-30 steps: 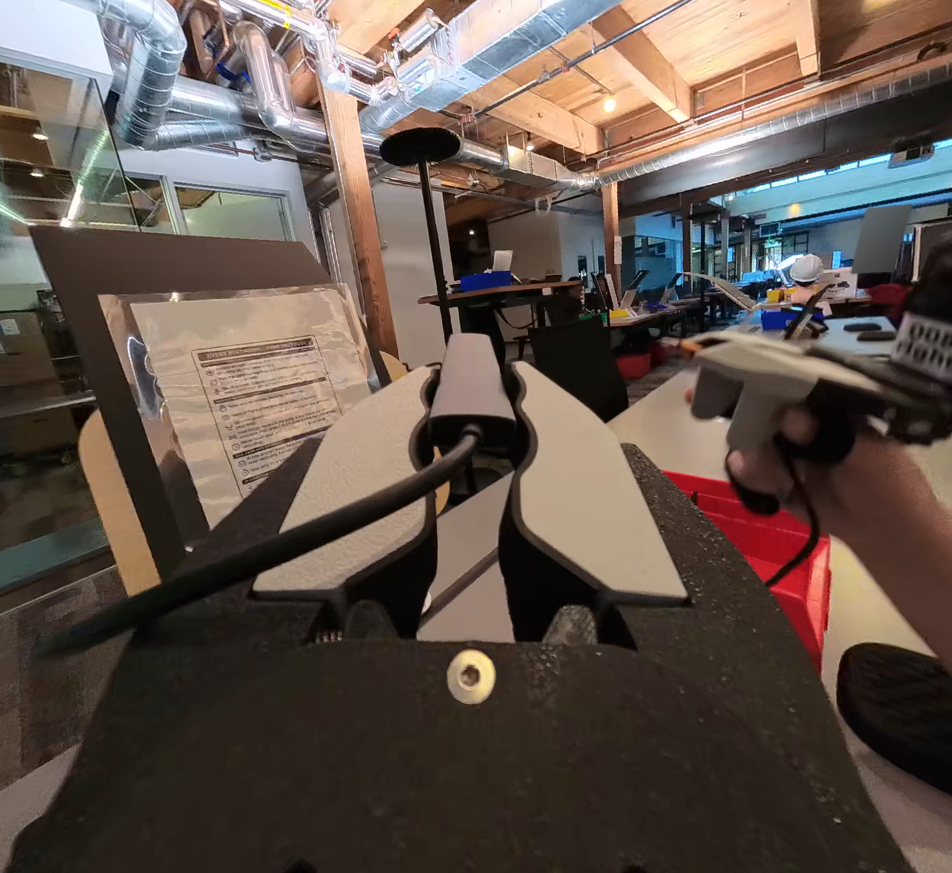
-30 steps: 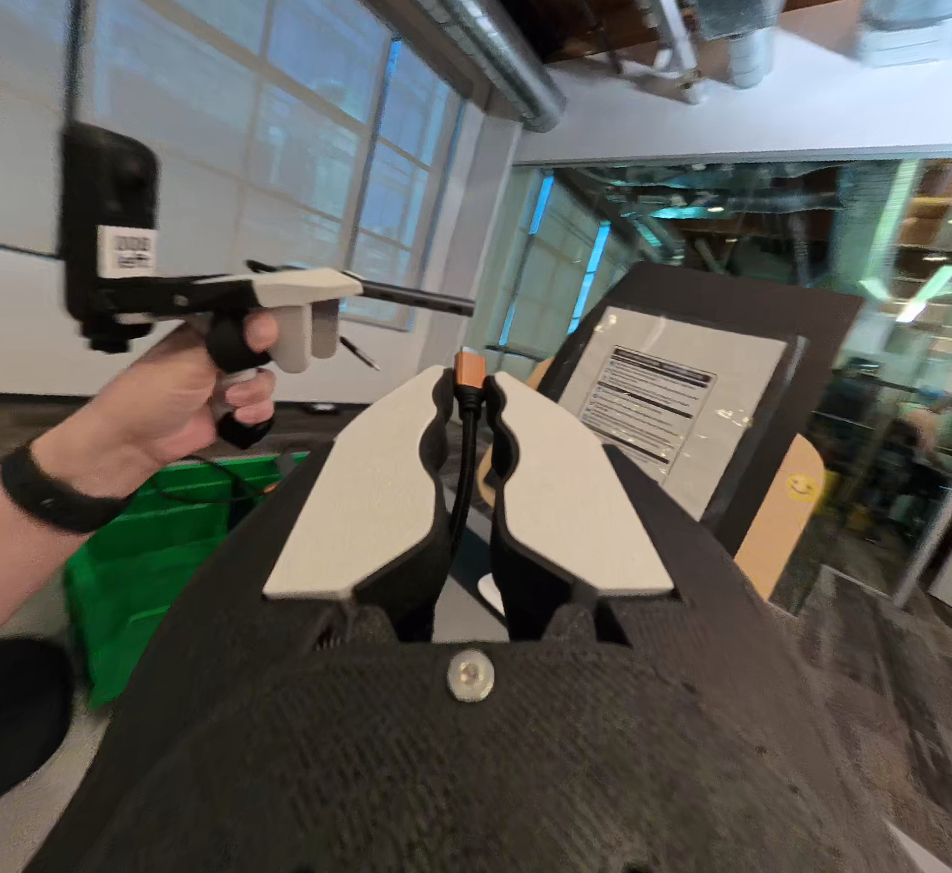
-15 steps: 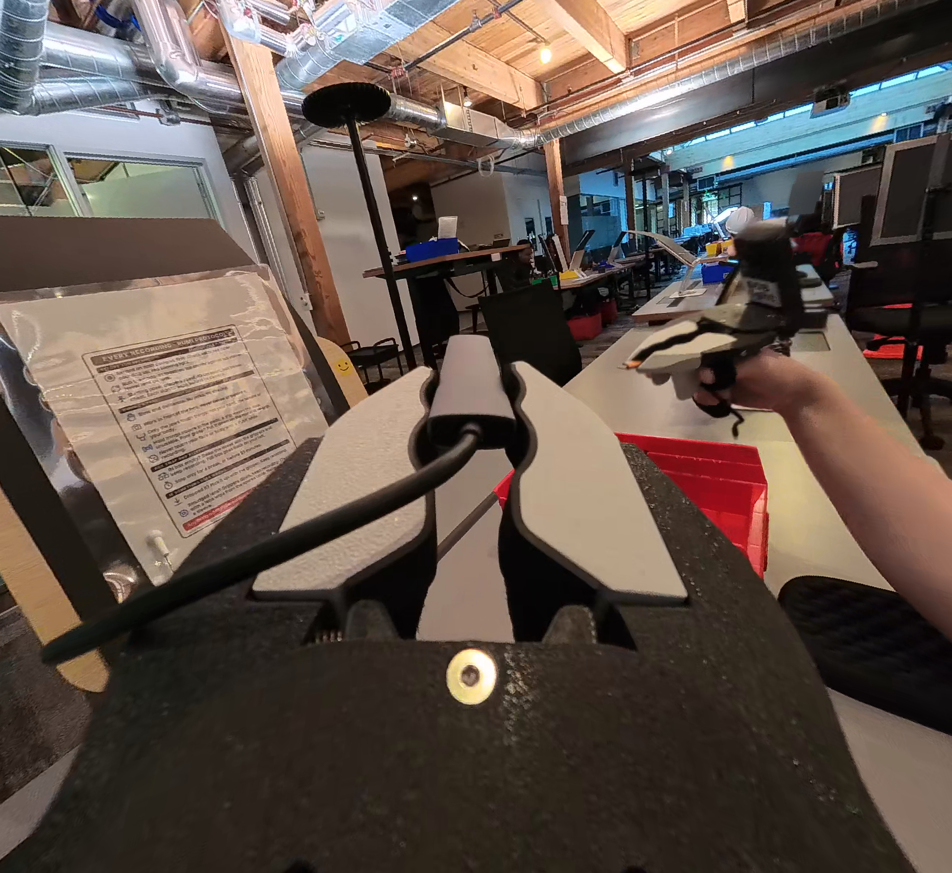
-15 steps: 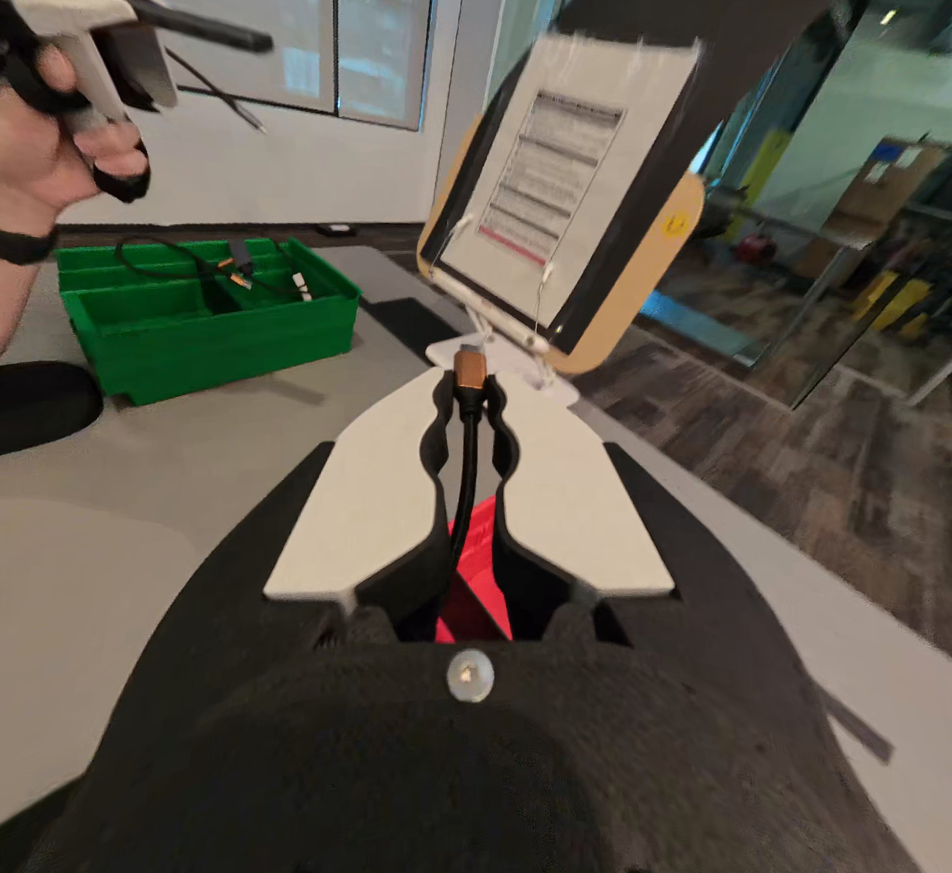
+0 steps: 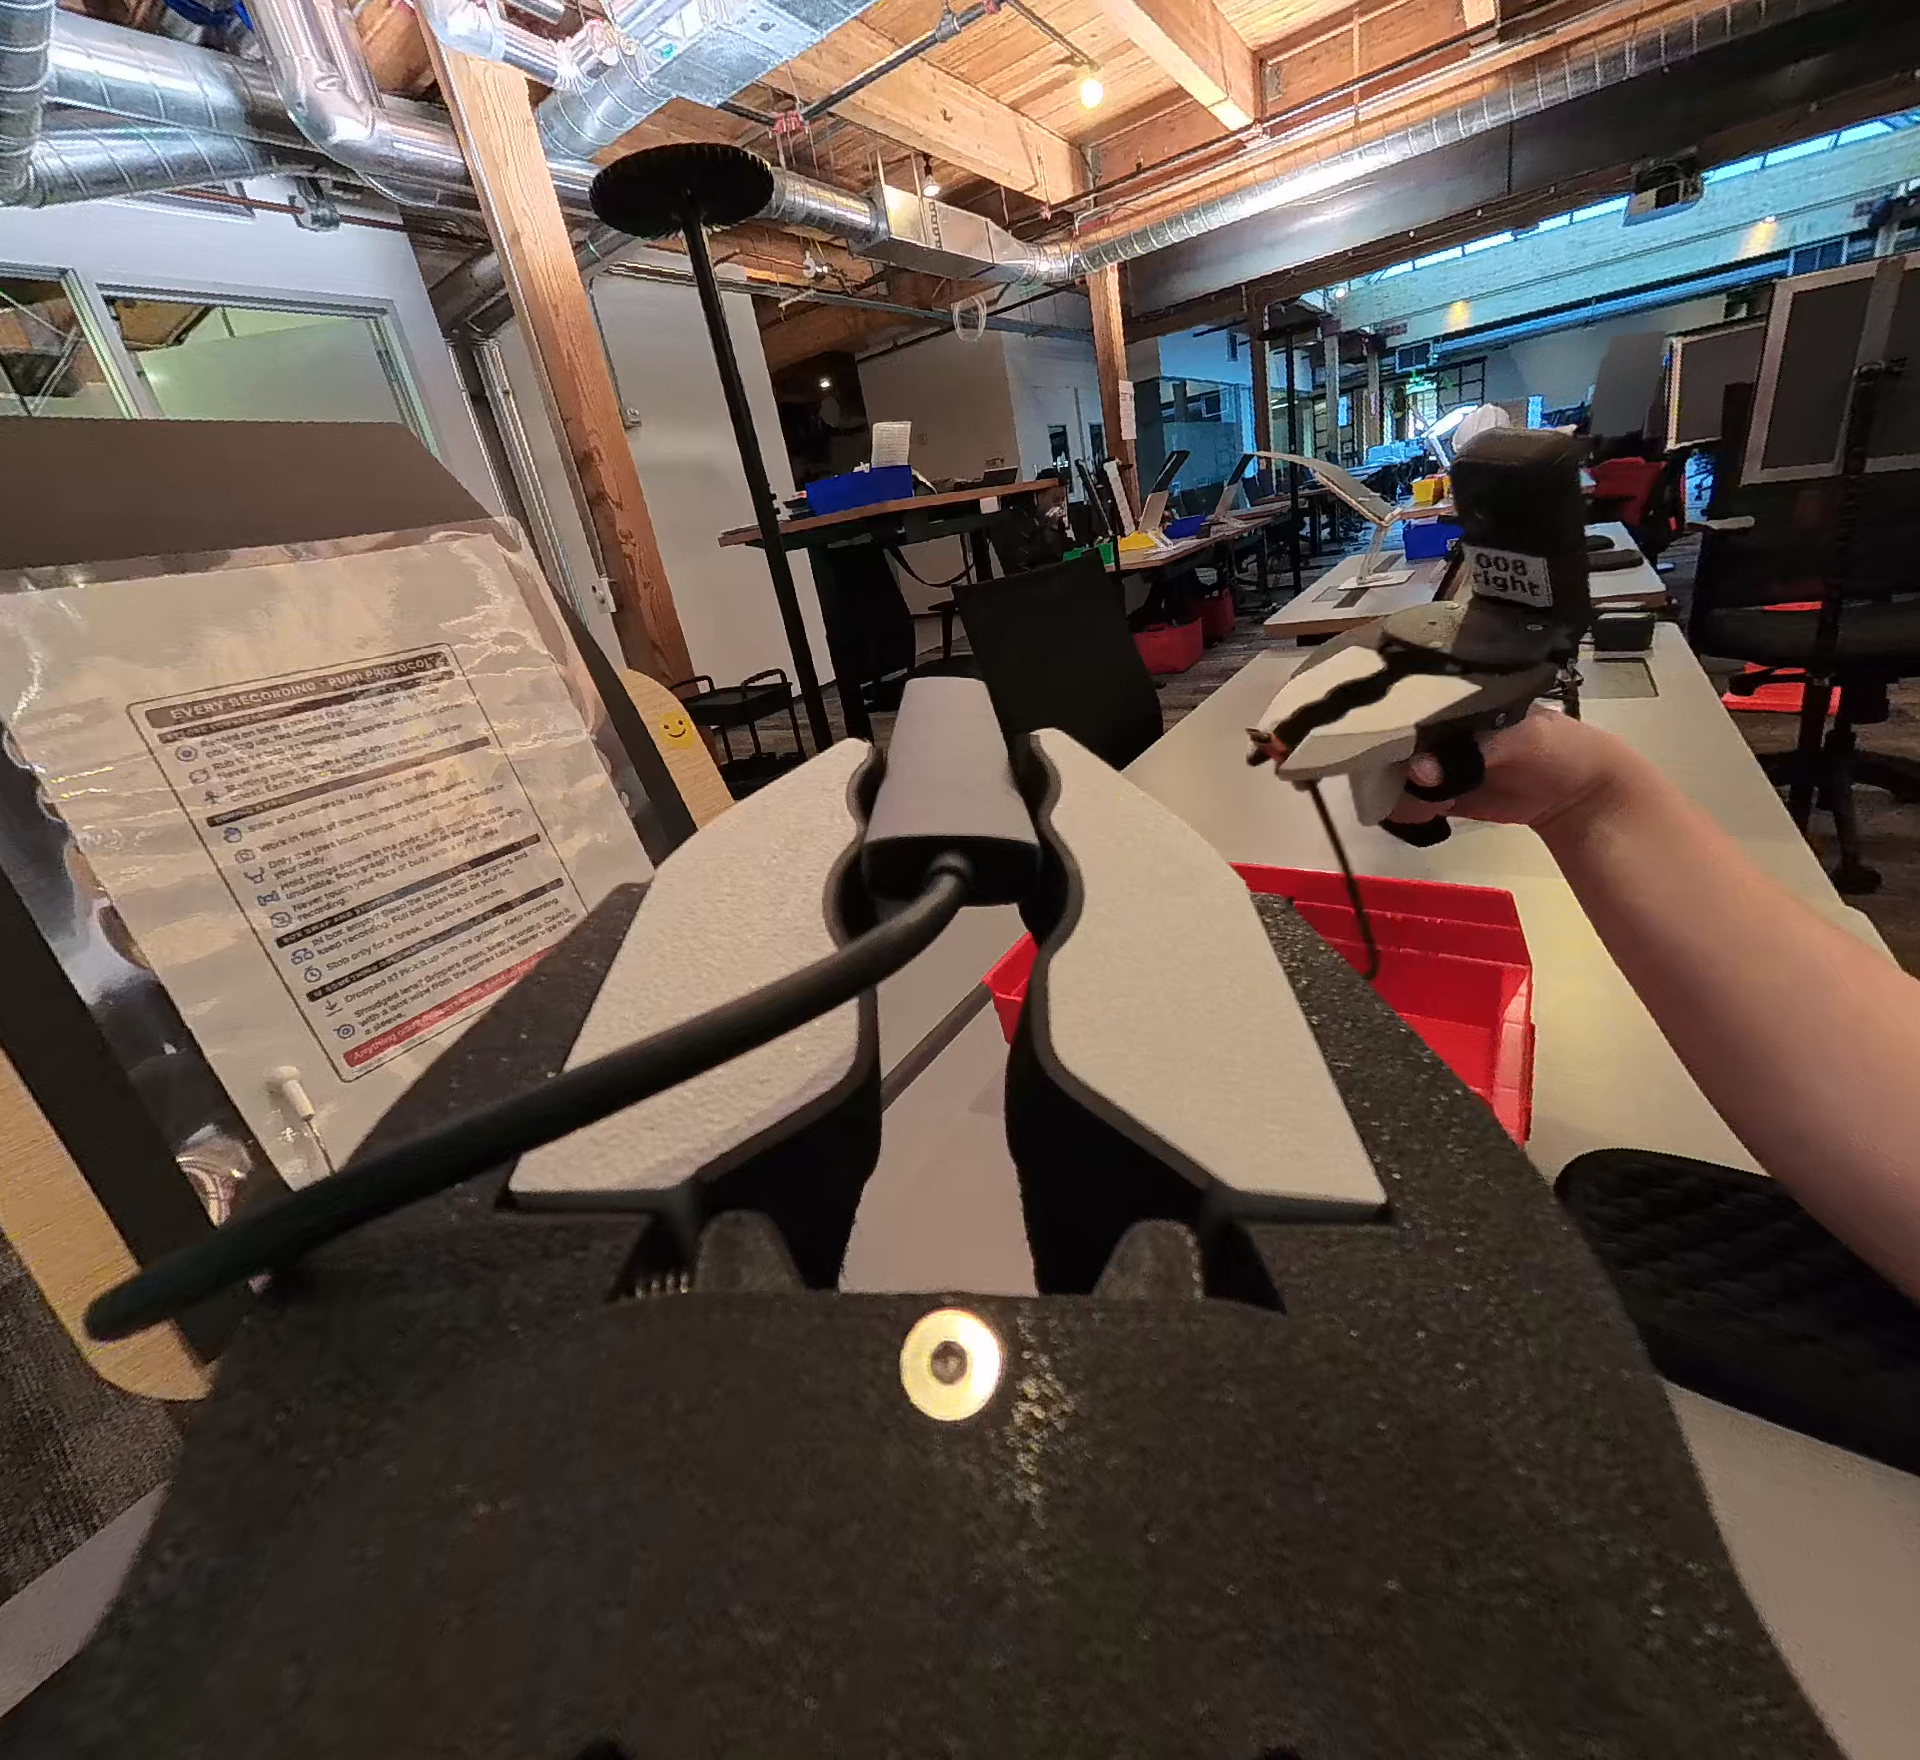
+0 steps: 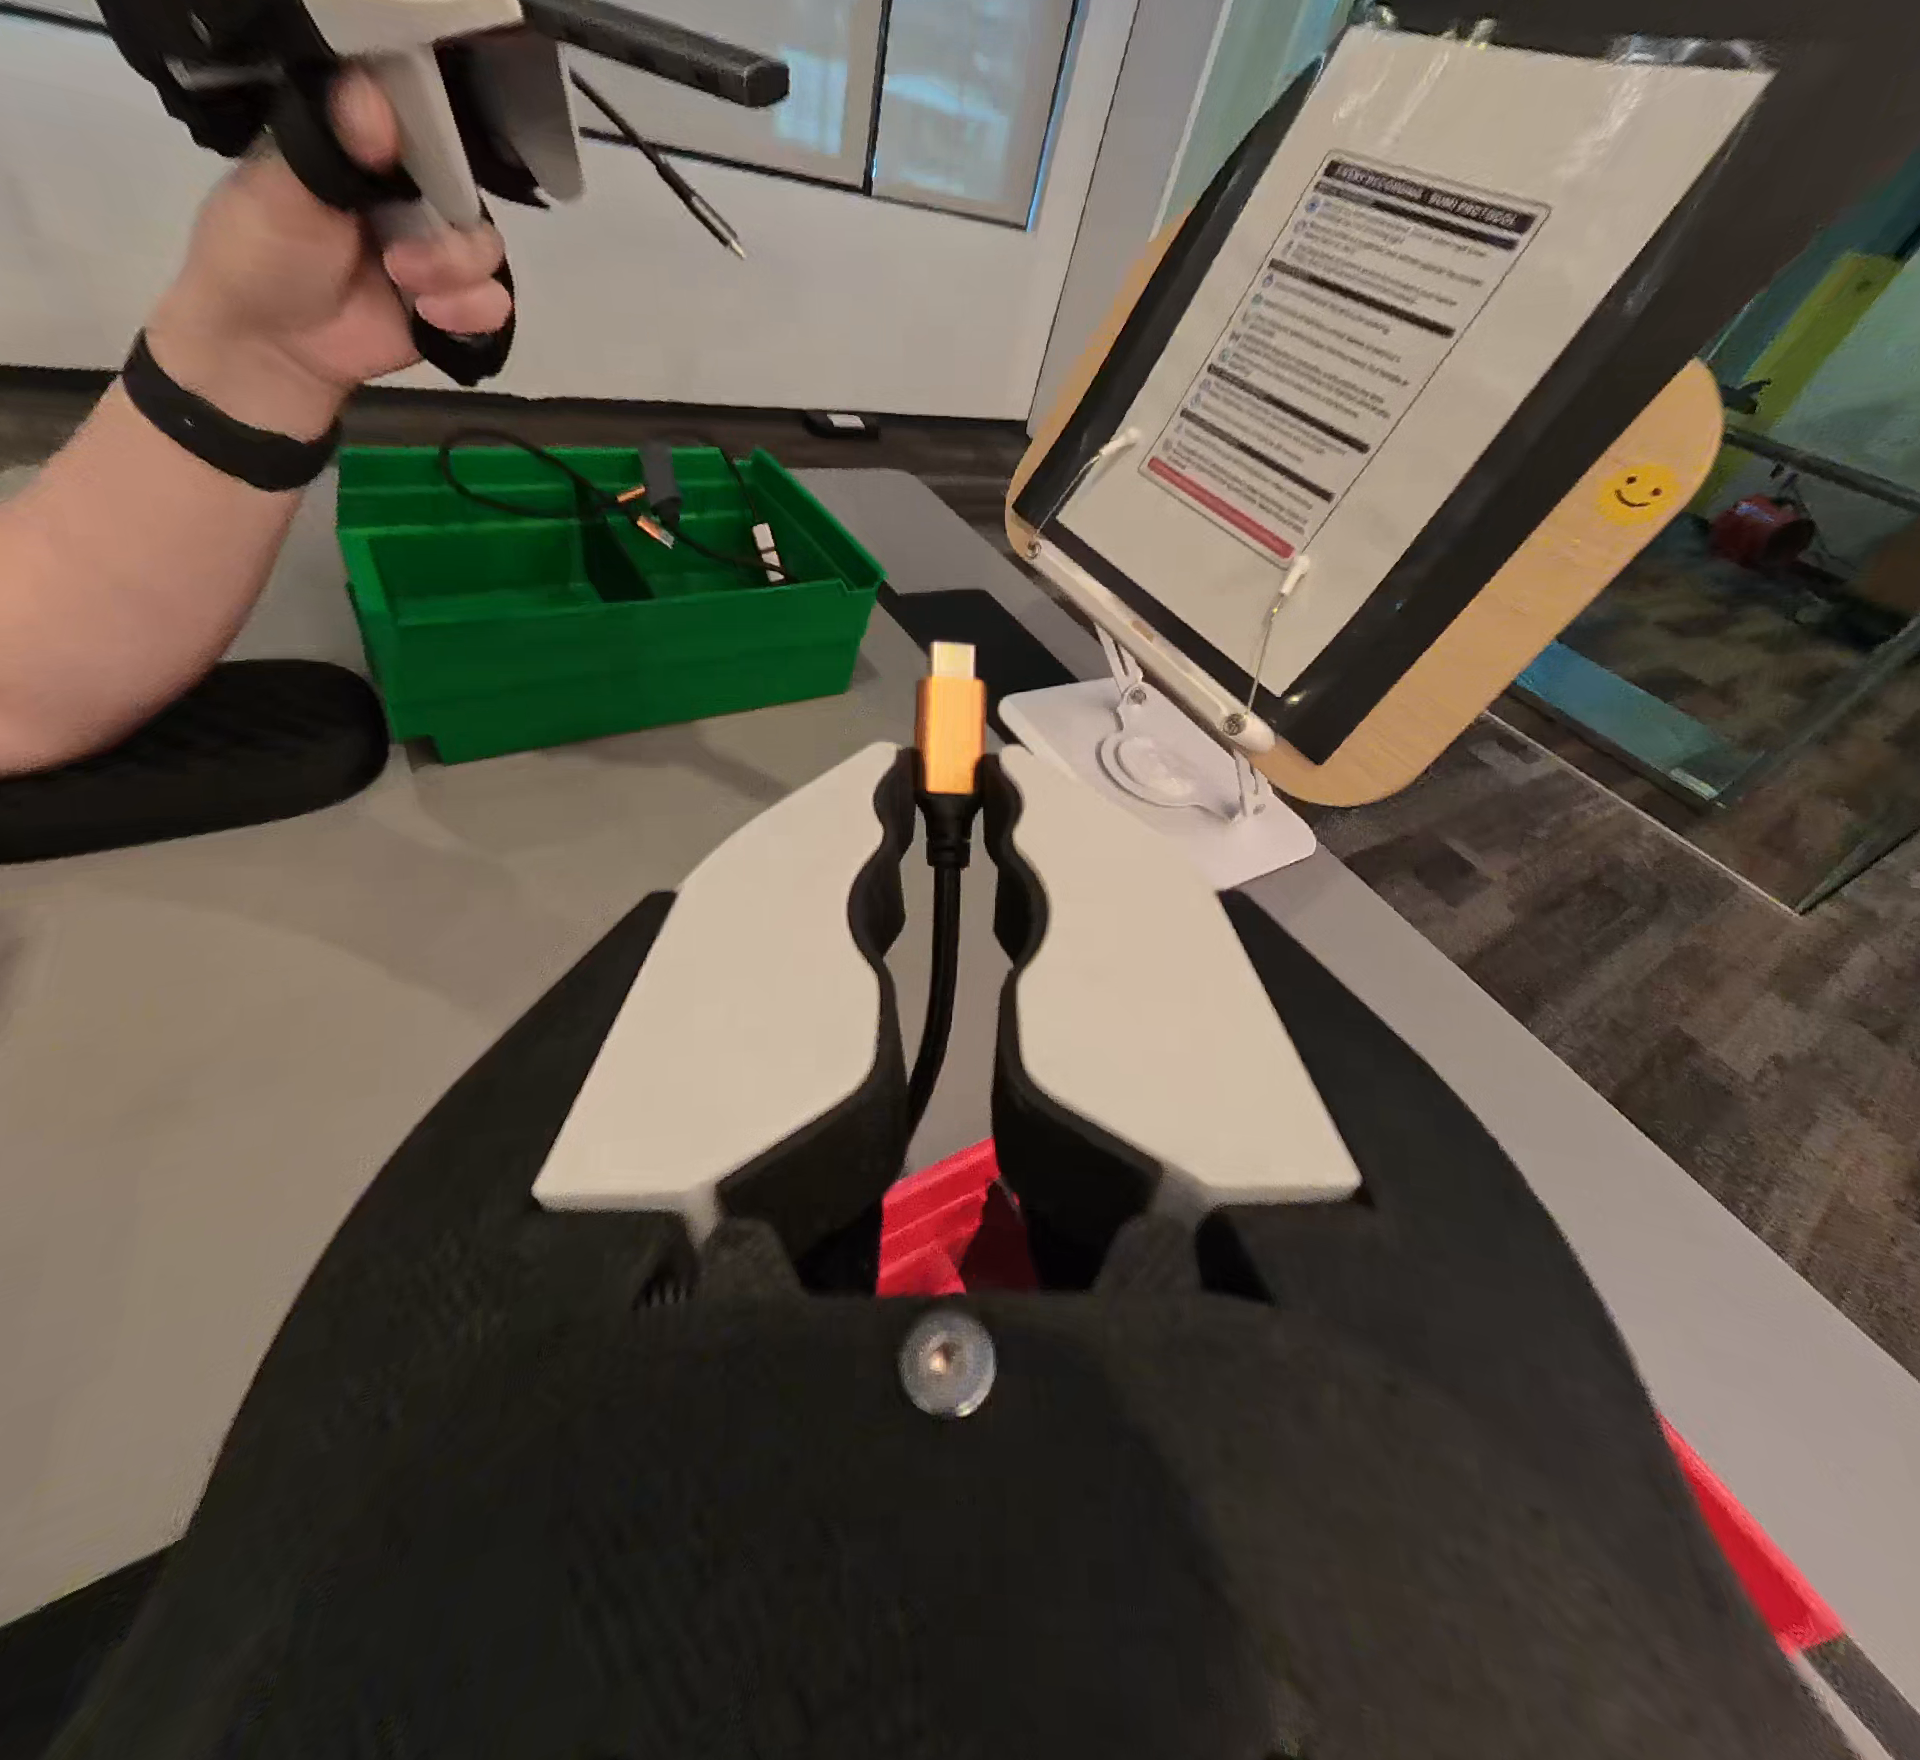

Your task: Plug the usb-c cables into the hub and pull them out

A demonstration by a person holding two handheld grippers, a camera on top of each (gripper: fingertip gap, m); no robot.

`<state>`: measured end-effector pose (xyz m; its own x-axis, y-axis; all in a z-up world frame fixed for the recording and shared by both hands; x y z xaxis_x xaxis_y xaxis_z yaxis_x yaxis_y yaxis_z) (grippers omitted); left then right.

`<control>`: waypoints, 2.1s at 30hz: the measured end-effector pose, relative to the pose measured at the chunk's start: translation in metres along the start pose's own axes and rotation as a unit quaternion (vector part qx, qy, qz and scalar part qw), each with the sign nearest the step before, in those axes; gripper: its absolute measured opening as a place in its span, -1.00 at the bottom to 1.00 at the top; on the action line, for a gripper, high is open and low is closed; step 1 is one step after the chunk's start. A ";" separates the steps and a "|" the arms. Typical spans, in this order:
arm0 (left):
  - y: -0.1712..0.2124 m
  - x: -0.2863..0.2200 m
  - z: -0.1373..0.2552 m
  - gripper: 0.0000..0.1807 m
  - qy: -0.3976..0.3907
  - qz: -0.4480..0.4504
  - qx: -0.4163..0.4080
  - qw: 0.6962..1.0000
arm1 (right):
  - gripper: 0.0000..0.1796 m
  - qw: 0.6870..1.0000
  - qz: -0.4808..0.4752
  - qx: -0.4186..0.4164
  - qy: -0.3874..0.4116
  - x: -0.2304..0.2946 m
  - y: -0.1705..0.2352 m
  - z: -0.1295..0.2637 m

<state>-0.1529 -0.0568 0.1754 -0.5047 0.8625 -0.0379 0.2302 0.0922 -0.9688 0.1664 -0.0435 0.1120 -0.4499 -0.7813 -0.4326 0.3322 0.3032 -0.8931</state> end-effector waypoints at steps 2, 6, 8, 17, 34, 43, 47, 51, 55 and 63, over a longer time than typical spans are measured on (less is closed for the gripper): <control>-0.001 -0.001 0.001 -0.74 0.000 -0.003 -0.001 1.000 | -0.86 1.000 -0.008 0.012 -0.008 0.001 0.001 -0.003; -0.004 -0.001 0.003 -0.74 0.001 -0.003 -0.006 1.000 | -0.86 0.992 -0.011 0.124 -0.007 -0.001 0.032 -0.001; -0.005 -0.001 0.005 -0.74 0.000 -0.003 -0.009 1.000 | -0.86 0.990 -0.022 0.141 -0.009 -0.001 0.038 0.007; -0.008 -0.004 0.007 -0.74 0.005 -0.003 -0.010 1.000 | -0.87 0.891 -0.222 0.394 -0.044 0.004 0.147 0.042; 0.000 -0.016 -0.002 -0.74 0.028 -0.012 0.022 0.999 | -0.42 0.828 -0.059 0.499 0.248 -0.044 0.105 0.086; 0.030 -0.027 -0.026 -0.74 0.079 0.042 0.096 0.991 | -0.68 0.868 0.426 0.017 0.257 0.032 -0.070 -0.029; 0.042 -0.031 -0.035 -0.74 0.089 0.050 0.121 0.987 | -0.70 0.825 0.527 0.039 0.199 0.072 -0.072 -0.080; 0.047 -0.037 -0.039 -0.75 0.106 0.057 0.135 0.984 | -0.78 0.829 0.528 0.047 0.181 0.077 -0.062 -0.101; 0.048 -0.038 -0.040 -0.73 0.121 0.075 0.134 0.981 | -0.88 0.847 0.496 0.044 0.184 0.074 -0.064 -0.099; 0.060 -0.036 -0.040 -0.63 0.148 0.104 0.198 0.963 | -0.88 0.893 0.372 0.154 0.202 0.017 -0.047 -0.023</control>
<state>-0.0881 -0.0625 0.1288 -0.2095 0.9514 -0.2257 -0.0651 -0.2439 -0.9676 0.1234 -0.0587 0.1438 -0.2512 -0.1461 -0.9568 0.8480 0.4435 -0.2903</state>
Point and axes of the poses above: each gripper's, where its closed fingertips meet, z back along the fingers, y out of its underside, x = y × z across the jaws, the point moved 6 cm from there along z, back along the fingers, and after that the axes turned 13 degrees about z, right-handed, at the moved point
